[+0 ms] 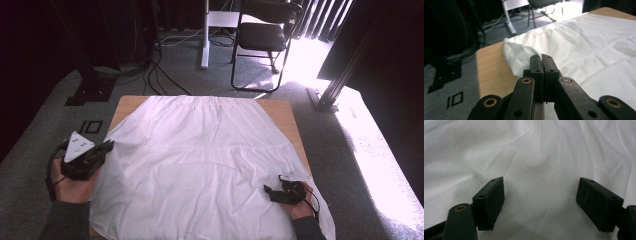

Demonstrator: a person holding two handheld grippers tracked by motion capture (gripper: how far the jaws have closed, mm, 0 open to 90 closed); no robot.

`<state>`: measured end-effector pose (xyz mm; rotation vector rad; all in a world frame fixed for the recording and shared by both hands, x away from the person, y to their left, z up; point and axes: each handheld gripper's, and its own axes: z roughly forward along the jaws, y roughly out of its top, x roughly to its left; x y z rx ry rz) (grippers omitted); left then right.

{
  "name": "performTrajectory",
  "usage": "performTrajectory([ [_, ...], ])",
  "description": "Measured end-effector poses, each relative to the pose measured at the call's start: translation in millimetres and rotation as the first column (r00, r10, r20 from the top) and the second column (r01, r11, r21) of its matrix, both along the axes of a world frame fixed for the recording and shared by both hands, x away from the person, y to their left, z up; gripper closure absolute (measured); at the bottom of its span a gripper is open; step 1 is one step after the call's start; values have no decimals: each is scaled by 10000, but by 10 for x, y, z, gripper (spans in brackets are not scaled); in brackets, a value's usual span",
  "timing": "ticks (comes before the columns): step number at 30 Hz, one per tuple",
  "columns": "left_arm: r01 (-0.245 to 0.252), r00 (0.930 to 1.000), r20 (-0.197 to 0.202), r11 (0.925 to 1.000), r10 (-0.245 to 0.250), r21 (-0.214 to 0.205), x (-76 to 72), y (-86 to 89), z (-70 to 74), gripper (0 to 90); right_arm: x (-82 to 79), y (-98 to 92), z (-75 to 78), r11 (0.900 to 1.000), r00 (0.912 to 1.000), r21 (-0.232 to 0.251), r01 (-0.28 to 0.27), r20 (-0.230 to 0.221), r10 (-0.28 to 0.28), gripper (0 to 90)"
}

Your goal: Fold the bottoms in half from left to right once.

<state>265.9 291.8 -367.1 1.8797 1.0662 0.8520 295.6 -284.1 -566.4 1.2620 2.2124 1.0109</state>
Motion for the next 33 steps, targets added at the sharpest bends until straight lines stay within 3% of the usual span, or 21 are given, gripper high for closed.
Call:
performTrajectory([
  [4, 701, 9975, -95, 9975, -702, -116, 59, -255, -16, 898, 0, 0, 0, 10000, 10000, 1, 2, 0, -2, 223],
  [8, 1628, 9862, -243, 9863, -1635, -259, 136, -579, -53, 898, 0, 0, -1, 10000, 10000, -2, 2, 3, -2, 223],
  [10, 1749, 9842, -242, 9842, -1755, -261, 146, -631, -56, 898, 0, 0, 0, 10000, 10000, 0, 3, 0, -3, 223],
  [13, 2471, 9684, -299, 9687, -2478, -248, 204, -953, -73, 898, -1, 2, 0, 10000, 10000, 0, 19, -4, -19, 223],
  [14, 2471, 9684, -299, 9687, -2478, -248, 204, -953, -73, 898, -1, 2, 0, 10000, 10000, 0, 19, -4, -19, 223],
  [15, 2868, 9575, -287, 9580, -2869, -102, 228, -1125, -71, 898, -1, 2, 0, 10000, 10000, 1, 20, -2, -20, 223],
  [16, 2868, 9575, -287, 9580, -2869, -102, 228, -1125, -71, 897, -1, 2, 0, 10000, 10000, 1, 20, -2, -20, 223],
  [17, 3251, 9449, -362, 9456, -3253, -104, 255, -1304, -78, 898, -1, 2, 0, 10000, 10000, -2, 19, -4, -19, 223],
  [18, 3251, 9449, -362, 9456, -3253, -104, 255, -1304, -78, 897, -1, 2, 0, 10000, 10000, -2, 19, -4, -19, 223],
  [19, 3584, 9330, -393, 9335, -3577, 121, 276, -1499, -106, 897, -1, 3, 0, 10000, 10000, 9, 32, -2, -32, 223],
  [20, 3584, 9330, -393, 9335, -3577, 121, 276, -1499, -106, 897, -1, 3, 0, 10000, 10000, 9, 32, -2, -32, 223],
  [21, 3936, 9184, -467, 9192, -3929, 68, 306, -1686, -157, 898, -1, 2, 0, 10000, 10000, 4, 25, -3, -25, 223],
  [22, 3936, 9184, -467, 9192, -3929, 68, 306, -1686, -157, 898, -1, 2, 0, 10000, 10000, 4, 25, -3, -25, 223],
  [23, 4291, 9015, -607, 9032, -4285, -25, 336, -1857, -216, 898, -1, 2, 0, 10000, 10000, 6, 28, -7, -28, 223],
  [24, 4291, 9015, -607, 9032, -4285, -25, 336, -1857, -216, 898, -1, 2, 0, 10000, 10000, 6, 28, -7, -28, 223],
  [25, 4578, 8860, -735, 8889, -4579, -180, 359, -2021, -280, 898, -1, 3, 0, 10000, 10000, 6, 29, -7, -29, 223],
  [26, 4578, 8860, -735, 8889, -4579, -180, 359, -2021, -280, 898, -1, 3, 0, 10000, 10000, 7, 31, -9, -31, 223],
  [27, 4833, 8702, -877, 8746, -4848, -389, 382, -2162, -341, 897, -1, 3, 0, 10000, 10000, 9, 31, -9, -31, 223],
  [28, 4833, 8702, -877, 8746, -4848, -389, 382, -2162, -341, 898, -1, 3, 0, 10000, 10000, 9, 31, -9, -31, 223],
  [30, 4954, 8606, -1018, 8666, -4990, -592, 399, -2275, -398, 897, -1, 3, 0, 10000, 10000, 7, 31, -8, -31, 223],
  [33, 5254, 8323, -1430, 8444, -5356, -1049, 457, -2501, -553, 898, -1, 3, 0, 10000, 10000, 5, 29, -5, -29, 223],
])
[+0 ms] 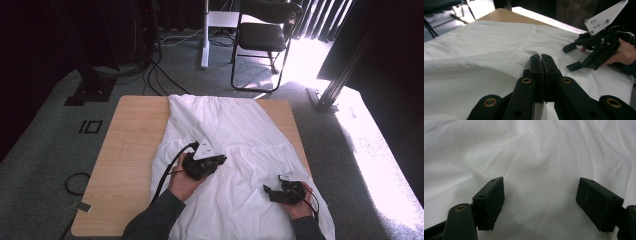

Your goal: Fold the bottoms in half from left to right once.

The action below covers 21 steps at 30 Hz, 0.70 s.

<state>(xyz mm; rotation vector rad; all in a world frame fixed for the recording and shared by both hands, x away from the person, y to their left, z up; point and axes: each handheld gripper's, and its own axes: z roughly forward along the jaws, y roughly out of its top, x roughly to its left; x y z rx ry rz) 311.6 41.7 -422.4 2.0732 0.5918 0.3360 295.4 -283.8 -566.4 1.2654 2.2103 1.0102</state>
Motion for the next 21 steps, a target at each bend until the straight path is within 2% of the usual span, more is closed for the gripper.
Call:
performTrajectory([
  [3, 76, 9997, -213, 9999, -73, 102, 26, -91, -78, 897, 0, 0, 0, 10000, 10000, 0, -1, 3, 1, 223],
  [4, 182, 9991, -395, 9995, -172, 264, 46, -191, -172, 897, 0, 0, 0, 10000, 10000, 6, 3, 4, -3, 223],
  [5, 182, 9991, -395, 9995, -172, 264, 46, -191, -172, 896, 0, 0, 0, 10000, 10000, 6, 3, 4, -3, 223],
  [6, 284, 9976, -642, 9983, -251, 509, 81, -287, -286, 895, 1, -1, -1, 10000, 10000, -9, -7, 12, 7, 223],
  [7, 284, 9976, -642, 9983, -251, 509, 81, -287, -286, 890, 1, -1, -1, 10000, 10000, -9, -7, 12, 7, 223],
  [8, 417, 9954, -890, 9976, -367, 550, 118, -337, -375, 876, 1, 0, -1, 10000, 10000, -1, 0, 14, 0, 223],
  [9, 417, 9954, -890, 9976, -367, 550, 118, -337, -375, 843, 1, 0, -1, 10000, 10000, -1, 0, 14, 0, 223],
  [10, 744, 9906, -1188, 9960, -682, 486, 144, -366, -451, 782, 1, -1, 0, 10000, 10000, -4, -5, 13, 5, 223],
  [11, 744, 9906, -1188, 9960, -682, 486, 144, -366, -451, 696, 1, -1, 0, 10000, 10000, -4, -5, 13, 5, 223],
  [13, 865, 9900, -1153, 9954, -813, 407, 124, -337, -439, 640, 2, -1, -1, 10000, 10000, -8, -11, 26, 11, 223],
  [14, 751, 9928, -951, 9969, -727, 220, 94, -245, -354, 611, 1, 0, -1, 10000, 10000, 0, -4, 15, 4, 223],
  [15, 751, 9928, -951, 9969, -727, 220, 94, -245, -354, 595, 1, 0, -1, 10000, 10000, 0, -4, 15, 4, 223],
  [16, 465, 9961, -751, 9988, -473, -121, 83, -55, -220, 593, 1, -1, -1, 10000, 10000, -3, -5, 16, 5, 223],
  [17, 465, 9961, -751, 9988, -473, -121, 83, -55, -220, 585, 1, -1, 0, 10000, 10000, -4, -7, 13, 7, 223],
  [18, -32, 9983, -581, 9999, 23, -165, 99, 161, -120, 578, 1, -1, 0, 10000, 10000, -8, -8, 12, 8, 223],
  [19, -32, 9983, -581, 9999, 23, -165, 99, 161, -120, 575, 1, -1, 0, 10000, 10000, -8, -8, 12, 8, 223],
  [20, -682, 9973, -261, 9976, 683, 76, 115, 359, -76, 568, 1, 0, 0, 10000, 10000, -8, -8, 14, 8, 223],
  [21, -682, 9973, -261, 9976, 683, 76, 115, 359, -76, 570, 1, 0, 0, 10000, 10000, -8, -8, 14, 8, 223],
])
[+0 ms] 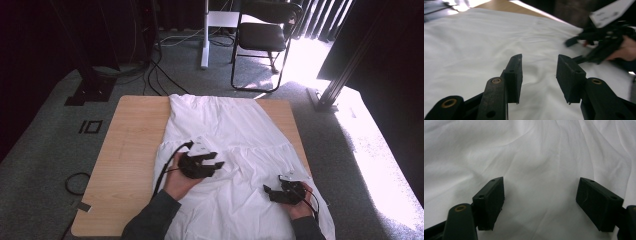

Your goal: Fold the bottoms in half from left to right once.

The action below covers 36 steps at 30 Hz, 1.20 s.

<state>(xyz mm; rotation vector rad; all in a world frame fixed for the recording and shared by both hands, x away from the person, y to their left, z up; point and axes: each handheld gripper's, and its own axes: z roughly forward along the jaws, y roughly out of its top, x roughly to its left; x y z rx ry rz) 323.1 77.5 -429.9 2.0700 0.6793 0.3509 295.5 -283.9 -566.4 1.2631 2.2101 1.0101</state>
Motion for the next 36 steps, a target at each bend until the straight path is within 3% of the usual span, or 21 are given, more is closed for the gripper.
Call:
performTrajectory([
  [1, -716, 9974, 78, 9974, 715, 125, 42, 264, -13, 575, 1, 0, 0, 10000, 10000, 7, 6, 3, -6, 223],
  [2, -716, 9974, 78, 9974, 715, 125, 42, 264, -13, 578, 1, 0, 0, 10000, 10000, 7, 6, 3, -6, 223],
  [3, -1300, 9915, 9, 9914, 1300, 143, 83, 493, -69, 585, 0, 5, 3, 10000, 10000, 13, 51, -20, -51, 239],
  [4, -1300, 9915, 9, 9914, 1300, 143, 83, 493, -69, 594, 0, 5, 3, 10000, 10000, 13, 51, -20, -51, 239],
  [5, -1683, 9854, -244, 9857, 1685, 89, 127, 700, -150, 595, -8, 30, 38, 9999, 10000, -86, -53, -63, 53, 337],
  [6, -1683, 9854, -244, 9857, 1685, 89, 127, 700, -150, 598, -8, 30, 38, 9999, 10000, -86, -53, -63, 53, 337],
  [7, -2092, 9770, -353, 9772, 2105, 362, 151, 859, -262, 611, -28, 84, 105, 9999, 9997, -52, -160, 181, 161, 378],
  [8, -2092, 9770, -353, 9772, 2105, 362, 151, 859, -262, 613, -28, 84, 105, 9999, 9997, -52, -160, 181, 161, 378],
  [9, -2343, 9696, -606, 9709, 2371, 503, 163, 981, -395, 613, -34, 137, 165, 9995, 9990, -137, -288, 326, 293, 406],
  [12, -2371, 9666, -859, 9697, 2415, 586, 165, 1058, -520, 613, -33, 158, 211, 9997, 9986, -198, -155, 497, 165, 415],
  [13, -2444, 9608, -1168, 9670, 2516, 727, 158, 1089, -651, 613, -38, 120, 248, 9998, 9983, -147, 118, 574, -109, 415],
  [16, -2153, 9646, -1370, 9729, 2254, 844, 138, 1060, -748, 610, -65, 65, 276, 9991, 9967, -225, 346, 739, -329, 422],
  [17, -1761, 9714, -1409, 9780, 1911, 1122, 115, 977, -820, 601, -113, -25, 309, 9983, 9952, -81, 580, 796, -572, 421],
  [18, -1761, 9714, -1409, 9780, 1911, 1122, 115, 977, -820, 596, -113, -25, 309, 9983, 9952, -81, 580, 796, -572, 421],
  [19, -1572, 9729, -1455, 9756, 1796, 1530, 106, 890, -889, 585, -157, -85, 315, 9974, 9947, -81, 709, 752, -701, 411],
  [22, -1359, 9725, -1629, 9734, 1666, 1845, 105, 824, -976, 561, -193, -125, 297, 9970, 9949, -171, 761, 684, -748, 404],
  [23, -1212, 9738, -1613, 9661, 1602, 2280, 101, 781, -1047, 558, -213, -166, 263, 9958, 9942, -241, 887, 630, -870, 397],
  [28, -1188, 9750, -1544, 9621, 1598, 2454, 103, 781, -1095, 607, -240, -272, 219, 9904, 9890, -163, 1372, 573, -1361, 388],
  [30, -912, 9802, -1497, 9664, 1297, 2404, 139, 855, -1103, 652, -266, -367, 223, 9846, 9828, -79, 1748, 610, -1741, 382],
  [32, -969, 9790, -1525, 9670, 1353, 2356, 147, 874, -1104, 693, -275, -391, 226, 9822, 9805, -141, 1874, 633, -1862, 380],
  [36, -994, 9798, -1403, 9561, 1423, 2756, 175, 983, -1082, 701, -326, -499, 203, 9722, 9711, -306, 2322, 645, -2299, 371],
])
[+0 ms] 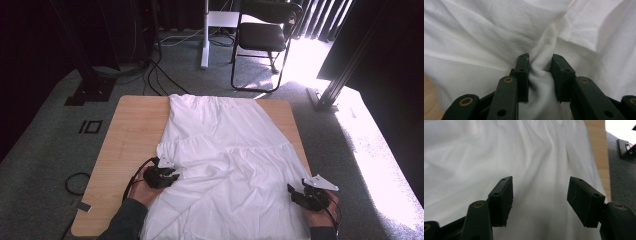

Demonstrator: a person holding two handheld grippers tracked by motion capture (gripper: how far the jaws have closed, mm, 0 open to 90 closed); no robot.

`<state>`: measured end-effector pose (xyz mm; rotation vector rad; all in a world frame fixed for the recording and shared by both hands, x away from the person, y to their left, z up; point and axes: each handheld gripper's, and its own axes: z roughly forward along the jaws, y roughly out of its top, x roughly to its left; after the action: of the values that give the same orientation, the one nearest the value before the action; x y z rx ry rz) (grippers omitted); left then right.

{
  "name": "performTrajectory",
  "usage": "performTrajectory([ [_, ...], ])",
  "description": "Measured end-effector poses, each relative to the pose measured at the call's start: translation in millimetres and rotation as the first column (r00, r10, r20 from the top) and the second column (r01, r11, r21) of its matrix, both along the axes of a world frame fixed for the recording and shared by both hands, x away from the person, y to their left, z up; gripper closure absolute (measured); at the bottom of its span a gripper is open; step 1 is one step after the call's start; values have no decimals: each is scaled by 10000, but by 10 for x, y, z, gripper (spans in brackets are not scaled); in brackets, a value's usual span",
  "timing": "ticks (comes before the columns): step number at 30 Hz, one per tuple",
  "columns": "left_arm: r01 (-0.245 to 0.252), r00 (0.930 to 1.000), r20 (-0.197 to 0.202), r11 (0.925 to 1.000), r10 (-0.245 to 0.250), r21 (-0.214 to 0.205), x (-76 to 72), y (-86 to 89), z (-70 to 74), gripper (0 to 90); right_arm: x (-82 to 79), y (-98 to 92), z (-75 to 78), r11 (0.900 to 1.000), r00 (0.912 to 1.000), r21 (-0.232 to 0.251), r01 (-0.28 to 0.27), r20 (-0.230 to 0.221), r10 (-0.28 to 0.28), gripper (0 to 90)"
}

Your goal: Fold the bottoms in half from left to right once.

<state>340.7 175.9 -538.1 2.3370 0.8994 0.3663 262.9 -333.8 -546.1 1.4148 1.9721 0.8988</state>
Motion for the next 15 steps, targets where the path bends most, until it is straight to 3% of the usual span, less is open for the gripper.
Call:
performTrajectory([
  [8, -642, 9978, 193, 9956, 630, 680, 66, 349, 38, 704, -82, -141, -44, 9990, 9991, 198, 413, -127, -410, 369],
  [9, -905, 9954, 397, 9902, 867, 1062, 76, 453, 53, 705, -90, -136, -59, 9991, 9991, 164, 386, -184, -383, 365],
  [12, -1135, 9931, 427, 9872, 1093, 1116, 93, 554, 56, 705, -95, -114, -77, 9993, 9992, 205, 324, -219, -319, 365],
  [13, -1395, 9897, 514, 9818, 1338, 1286, 108, 669, 64, 705, -92, -88, -89, 9995, 9993, 215, 242, -278, -236, 360],
  [15, -1523, 9878, 551, 9787, 1459, 1379, 114, 724, 67, 705, -90, -76, -95, 9996, 9994, 207, 216, -293, -210, 359],
])
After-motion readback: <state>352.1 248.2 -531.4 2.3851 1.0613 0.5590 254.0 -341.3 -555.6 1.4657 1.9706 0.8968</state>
